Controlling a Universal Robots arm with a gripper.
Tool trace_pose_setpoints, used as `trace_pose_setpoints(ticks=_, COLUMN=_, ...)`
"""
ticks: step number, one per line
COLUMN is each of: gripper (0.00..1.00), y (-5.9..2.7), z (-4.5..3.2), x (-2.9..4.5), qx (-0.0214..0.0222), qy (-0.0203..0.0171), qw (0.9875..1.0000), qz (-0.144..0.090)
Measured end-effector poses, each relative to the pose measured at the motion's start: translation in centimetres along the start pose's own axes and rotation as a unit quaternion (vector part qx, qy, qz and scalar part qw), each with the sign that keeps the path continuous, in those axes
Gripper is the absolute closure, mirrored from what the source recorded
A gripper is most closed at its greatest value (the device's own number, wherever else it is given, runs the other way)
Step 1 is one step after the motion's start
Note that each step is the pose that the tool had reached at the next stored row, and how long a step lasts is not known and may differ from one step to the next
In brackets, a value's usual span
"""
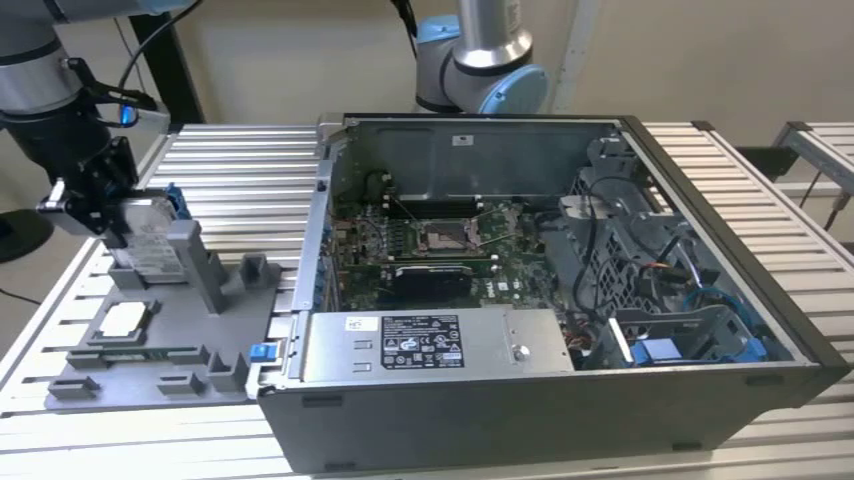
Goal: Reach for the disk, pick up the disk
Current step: 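Pick up the disk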
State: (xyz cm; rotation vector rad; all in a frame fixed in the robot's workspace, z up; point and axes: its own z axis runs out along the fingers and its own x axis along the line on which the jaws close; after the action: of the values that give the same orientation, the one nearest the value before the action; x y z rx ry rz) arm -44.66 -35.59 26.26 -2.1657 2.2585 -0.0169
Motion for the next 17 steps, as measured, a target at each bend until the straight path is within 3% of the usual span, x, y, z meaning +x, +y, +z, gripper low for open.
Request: trace_pose_setpoints(ticks=17, gripper=1.0, y=0.0, z=0.1, x=0.0, qx=0.0, qy=0.0, qw=1.0, qz=0.0)
